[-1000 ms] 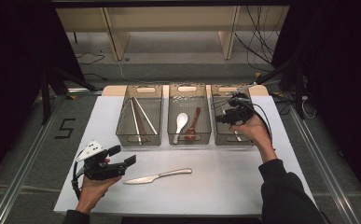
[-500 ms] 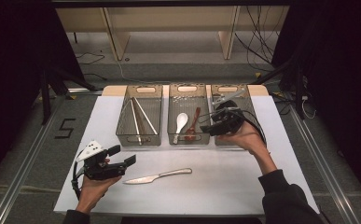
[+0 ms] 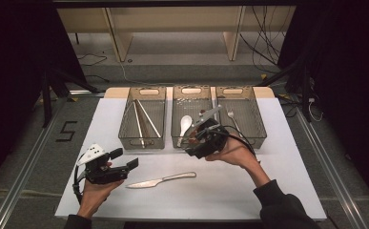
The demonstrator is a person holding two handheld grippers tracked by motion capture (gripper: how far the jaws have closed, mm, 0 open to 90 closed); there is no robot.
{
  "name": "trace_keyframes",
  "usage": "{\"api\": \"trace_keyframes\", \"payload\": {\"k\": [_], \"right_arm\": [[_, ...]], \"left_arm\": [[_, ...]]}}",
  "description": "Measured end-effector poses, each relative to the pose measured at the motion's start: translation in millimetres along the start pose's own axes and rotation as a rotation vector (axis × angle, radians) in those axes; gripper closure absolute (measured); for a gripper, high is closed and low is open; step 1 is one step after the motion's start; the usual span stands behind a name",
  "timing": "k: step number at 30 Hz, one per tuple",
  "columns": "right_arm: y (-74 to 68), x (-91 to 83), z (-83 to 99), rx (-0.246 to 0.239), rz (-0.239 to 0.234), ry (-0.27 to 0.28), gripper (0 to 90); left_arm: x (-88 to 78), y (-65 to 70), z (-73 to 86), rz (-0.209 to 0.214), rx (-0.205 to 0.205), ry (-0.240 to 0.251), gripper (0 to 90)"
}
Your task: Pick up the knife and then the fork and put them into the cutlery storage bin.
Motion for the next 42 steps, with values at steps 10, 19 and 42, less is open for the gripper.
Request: {"api": "trace_keyframes", "payload": {"k": [10,19,42], "right_arm": [[-23.6,37.4,-0.4,-0.084,-0.059,-0.09,34.7],[-32.4,59.5,3.4,-0.109,-0.073,-0.147,33.4],[-47.9,94.1,9.8,-0.202,-0.106,-0.251,44.5]], "left_arm": [[-0.5,-0.2,0.0,0.004,0.001,0.004,17.9],[-0.7,0.1,0.1,0.003,0.003,0.007,17.9],[-0.4,0.4,0.3,0.004,0.0,0.01,17.9]]}}
Point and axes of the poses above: each handheld gripper's, and its own axes: x roughly forward along the jaws, z roughly out of its underside, y roughly to its right, the point moved 1 cm from there along x, roughly forward along the jaws, and after that the axes turned 2 degrees about y, right-handed, at the moved point
